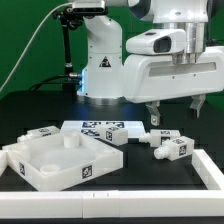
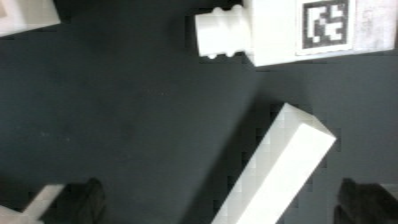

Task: Assemble one leg

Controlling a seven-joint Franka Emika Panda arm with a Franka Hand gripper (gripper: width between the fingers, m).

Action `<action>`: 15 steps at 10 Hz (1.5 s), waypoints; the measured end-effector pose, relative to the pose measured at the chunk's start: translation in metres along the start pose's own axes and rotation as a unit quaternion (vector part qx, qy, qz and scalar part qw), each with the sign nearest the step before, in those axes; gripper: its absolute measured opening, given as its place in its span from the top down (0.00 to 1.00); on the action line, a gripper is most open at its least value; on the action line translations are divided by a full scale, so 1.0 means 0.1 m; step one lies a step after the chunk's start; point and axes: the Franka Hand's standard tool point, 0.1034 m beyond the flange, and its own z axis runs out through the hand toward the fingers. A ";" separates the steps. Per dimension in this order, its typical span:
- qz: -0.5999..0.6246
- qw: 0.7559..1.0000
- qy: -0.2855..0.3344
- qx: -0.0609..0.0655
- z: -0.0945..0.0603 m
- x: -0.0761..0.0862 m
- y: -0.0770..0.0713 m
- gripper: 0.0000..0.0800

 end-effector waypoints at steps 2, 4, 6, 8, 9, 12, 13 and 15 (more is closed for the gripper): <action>0.000 1.000 0.000 0.000 0.00 0.00 0.00 0.19; 0.056 0.998 0.014 -0.001 0.05 -0.04 -0.09 0.19; 0.167 0.986 0.018 0.008 0.13 -0.18 -0.22 0.19; 0.272 0.962 0.022 0.032 0.16 -0.21 -0.16 0.19; 0.302 0.953 0.021 0.034 0.16 -0.21 -0.16 0.19; 0.388 0.921 0.014 0.044 0.19 -0.21 -0.22 0.19; 0.424 0.905 0.001 0.047 0.29 -0.27 -0.24 0.19; 0.500 0.865 -0.014 0.049 0.46 -0.35 -0.32 0.19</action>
Offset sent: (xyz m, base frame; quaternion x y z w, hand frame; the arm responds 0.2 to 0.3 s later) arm -0.0228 -0.0121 -0.0111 -0.0952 0.0288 0.1219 0.9876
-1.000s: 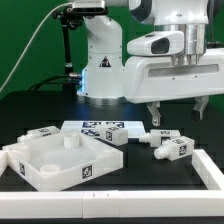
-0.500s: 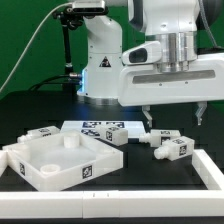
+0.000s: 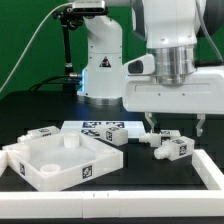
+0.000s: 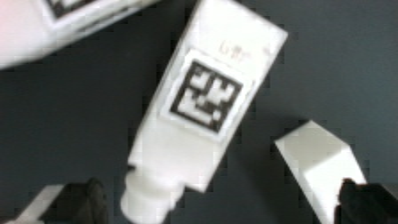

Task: Assemble one leg

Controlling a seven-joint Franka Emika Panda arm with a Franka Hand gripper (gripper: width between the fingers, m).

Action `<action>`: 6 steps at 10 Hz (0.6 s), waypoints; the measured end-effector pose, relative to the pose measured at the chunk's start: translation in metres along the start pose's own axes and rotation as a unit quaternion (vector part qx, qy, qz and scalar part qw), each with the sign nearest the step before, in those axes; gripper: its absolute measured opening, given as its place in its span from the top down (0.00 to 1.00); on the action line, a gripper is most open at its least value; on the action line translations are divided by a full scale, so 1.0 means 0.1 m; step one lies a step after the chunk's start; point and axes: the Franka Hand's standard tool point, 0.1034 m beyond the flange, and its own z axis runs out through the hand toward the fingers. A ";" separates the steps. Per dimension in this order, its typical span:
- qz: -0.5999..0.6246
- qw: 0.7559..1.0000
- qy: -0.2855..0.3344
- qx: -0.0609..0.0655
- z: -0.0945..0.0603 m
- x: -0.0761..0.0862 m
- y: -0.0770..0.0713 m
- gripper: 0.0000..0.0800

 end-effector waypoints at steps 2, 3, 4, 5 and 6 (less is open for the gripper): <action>0.040 0.999 -0.013 -0.005 0.19 -0.06 0.09 0.19; 0.034 0.999 -0.012 -0.006 0.25 -0.07 0.11 0.19; 0.032 0.999 -0.014 -0.008 0.30 -0.08 0.14 0.19; 0.032 0.999 -0.016 -0.010 0.32 -0.08 0.16 0.19; 0.031 0.999 -0.016 -0.009 0.32 -0.09 0.15 0.19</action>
Offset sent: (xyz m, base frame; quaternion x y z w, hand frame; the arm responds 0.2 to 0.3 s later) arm -0.0004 -0.0077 -0.0238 0.0065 0.0127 0.0032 0.9999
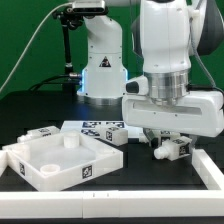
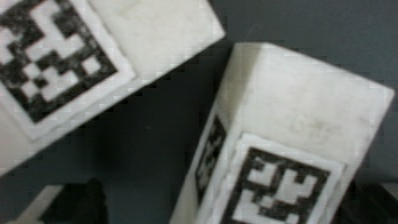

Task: Assemble one leg

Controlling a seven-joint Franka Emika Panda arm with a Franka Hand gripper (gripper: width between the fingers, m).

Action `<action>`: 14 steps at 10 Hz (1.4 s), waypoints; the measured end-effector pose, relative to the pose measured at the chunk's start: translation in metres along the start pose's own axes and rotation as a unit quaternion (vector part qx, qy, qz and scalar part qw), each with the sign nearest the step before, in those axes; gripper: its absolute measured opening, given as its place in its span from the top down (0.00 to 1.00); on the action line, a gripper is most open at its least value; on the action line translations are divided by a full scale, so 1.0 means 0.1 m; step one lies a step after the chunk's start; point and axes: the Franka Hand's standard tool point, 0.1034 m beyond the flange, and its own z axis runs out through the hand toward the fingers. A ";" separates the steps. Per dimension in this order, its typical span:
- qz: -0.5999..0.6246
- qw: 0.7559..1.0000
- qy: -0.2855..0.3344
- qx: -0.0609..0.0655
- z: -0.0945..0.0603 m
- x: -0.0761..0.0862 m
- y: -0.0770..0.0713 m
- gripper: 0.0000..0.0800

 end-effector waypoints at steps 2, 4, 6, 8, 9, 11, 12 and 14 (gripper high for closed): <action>-0.001 1.000 0.000 0.000 0.00 0.00 0.00 0.19; -0.002 1.000 0.000 0.000 0.00 0.00 0.00 0.19; -0.010 1.000 -0.004 0.000 -0.04 -0.17 -0.16 0.19; -0.026 1.000 -0.004 -0.002 -0.01 -0.19 -0.15 0.19; -0.027 1.000 -0.004 -0.001 -0.02 -0.19 -0.16 0.19; -0.028 1.000 -0.004 -0.001 -0.01 -0.20 -0.16 0.49; -0.028 1.000 -0.004 -0.001 -0.01 -0.20 -0.16 0.49; -0.028 1.000 -0.004 -0.001 -0.01 -0.20 -0.17 0.64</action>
Offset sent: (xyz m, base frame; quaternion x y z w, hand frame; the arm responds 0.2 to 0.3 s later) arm 0.0000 0.0000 0.0000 0.0000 0.0000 0.0000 1.0000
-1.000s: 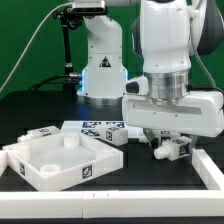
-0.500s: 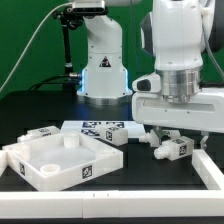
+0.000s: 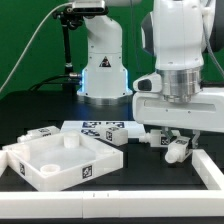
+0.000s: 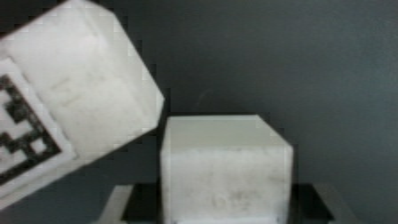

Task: Assemble one leg

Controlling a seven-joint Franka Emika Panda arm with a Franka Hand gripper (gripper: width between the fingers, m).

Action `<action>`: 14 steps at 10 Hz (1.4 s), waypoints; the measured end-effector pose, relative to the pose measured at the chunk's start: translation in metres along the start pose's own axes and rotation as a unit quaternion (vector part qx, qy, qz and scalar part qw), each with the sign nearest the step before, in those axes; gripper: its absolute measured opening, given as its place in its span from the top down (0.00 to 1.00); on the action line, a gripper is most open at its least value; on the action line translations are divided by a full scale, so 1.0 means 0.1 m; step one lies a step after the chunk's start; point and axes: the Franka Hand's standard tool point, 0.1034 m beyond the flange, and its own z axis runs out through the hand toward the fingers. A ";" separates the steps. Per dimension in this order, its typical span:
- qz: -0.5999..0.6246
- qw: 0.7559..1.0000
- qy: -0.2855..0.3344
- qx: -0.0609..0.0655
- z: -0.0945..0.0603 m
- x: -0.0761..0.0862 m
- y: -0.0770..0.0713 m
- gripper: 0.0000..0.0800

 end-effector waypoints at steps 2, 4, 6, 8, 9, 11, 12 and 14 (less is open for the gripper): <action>-0.001 1.000 0.000 0.000 0.00 -0.01 -0.01 0.64; -0.008 1.000 -0.001 0.007 -0.03 -0.23 -0.19 0.64; -0.023 1.000 -0.004 0.006 -0.04 -0.55 -0.34 0.64; -0.035 0.999 -0.004 0.006 -0.06 -0.60 -0.37 0.64; -0.035 0.999 -0.004 0.005 -0.05 -0.60 -0.36 0.64; -0.045 0.999 -0.003 0.005 -0.05 -0.61 -0.36 0.64; -0.088 0.996 0.001 0.003 -0.06 -0.68 -0.33 0.64; -0.109 0.994 0.003 -0.001 0.02 -0.74 -0.21 0.64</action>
Offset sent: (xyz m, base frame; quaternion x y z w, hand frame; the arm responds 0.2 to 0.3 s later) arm -0.0253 0.0470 0.0148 0.0057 0.0050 -0.0201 0.9998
